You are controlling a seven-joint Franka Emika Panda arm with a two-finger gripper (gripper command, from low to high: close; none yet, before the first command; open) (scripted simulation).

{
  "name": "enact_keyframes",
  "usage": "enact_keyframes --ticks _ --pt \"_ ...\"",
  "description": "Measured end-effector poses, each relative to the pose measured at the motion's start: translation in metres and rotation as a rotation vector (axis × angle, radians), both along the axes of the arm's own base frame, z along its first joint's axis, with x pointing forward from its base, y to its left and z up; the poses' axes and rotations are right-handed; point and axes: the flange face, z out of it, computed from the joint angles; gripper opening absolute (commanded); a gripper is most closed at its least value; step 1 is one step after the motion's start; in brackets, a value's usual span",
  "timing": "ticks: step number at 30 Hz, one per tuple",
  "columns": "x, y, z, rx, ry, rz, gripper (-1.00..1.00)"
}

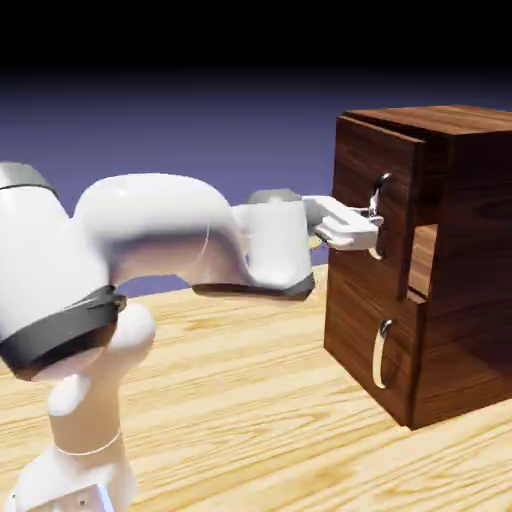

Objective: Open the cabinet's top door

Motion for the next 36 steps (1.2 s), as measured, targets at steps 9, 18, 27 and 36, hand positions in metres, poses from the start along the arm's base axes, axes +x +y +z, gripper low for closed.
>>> enact_keyframes --ticks 9,18,27,36 --pt "-0.048 0.051 0.000 0.000 0.000 -0.232 -1.00" --pt "-0.082 0.110 0.000 0.000 0.000 -0.458 -1.00" --pt "-0.104 0.180 0.000 0.000 0.000 -0.700 -1.00" --pt "-0.107 0.256 0.000 0.000 0.000 -0.949 -1.00"
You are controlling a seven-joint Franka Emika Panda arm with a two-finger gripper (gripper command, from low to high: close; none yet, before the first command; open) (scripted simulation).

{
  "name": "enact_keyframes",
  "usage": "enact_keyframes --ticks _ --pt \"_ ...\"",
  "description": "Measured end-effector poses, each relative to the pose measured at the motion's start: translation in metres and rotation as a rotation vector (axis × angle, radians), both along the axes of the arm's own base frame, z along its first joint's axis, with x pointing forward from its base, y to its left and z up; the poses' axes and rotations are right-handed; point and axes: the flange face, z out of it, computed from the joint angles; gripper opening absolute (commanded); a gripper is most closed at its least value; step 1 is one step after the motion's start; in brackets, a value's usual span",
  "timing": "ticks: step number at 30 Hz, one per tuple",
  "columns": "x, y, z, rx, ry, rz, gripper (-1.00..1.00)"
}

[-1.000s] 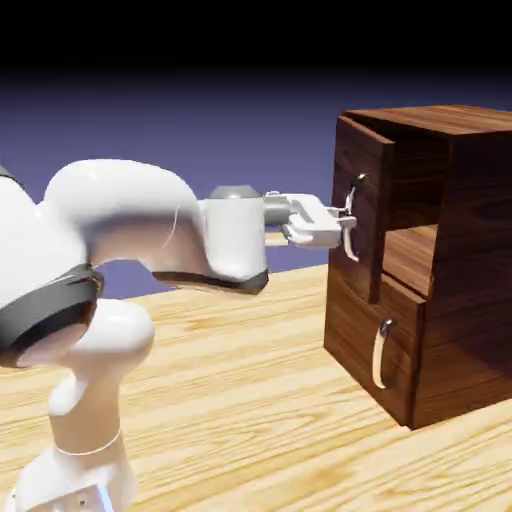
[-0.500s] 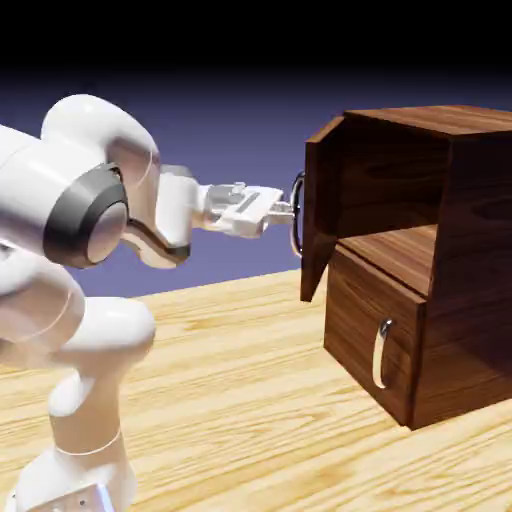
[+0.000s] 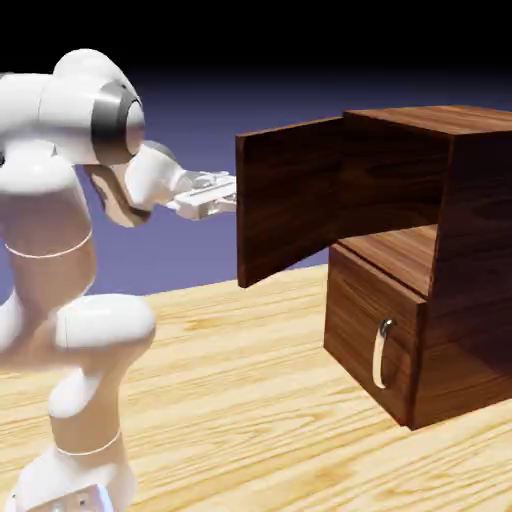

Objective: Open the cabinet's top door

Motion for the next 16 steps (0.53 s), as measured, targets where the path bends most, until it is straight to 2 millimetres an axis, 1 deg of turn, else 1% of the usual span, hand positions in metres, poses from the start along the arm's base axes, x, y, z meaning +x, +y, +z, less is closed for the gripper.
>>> enact_keyframes --ticks 3,7,15,16 --pt "0.000 0.026 0.000 0.000 0.000 -0.071 -1.00" --pt "0.007 0.055 0.000 0.000 0.000 -0.172 -1.00" --pt "0.027 0.104 0.000 0.000 0.000 -0.355 -1.00" --pt "0.028 0.105 0.000 0.000 0.000 -0.361 1.00"
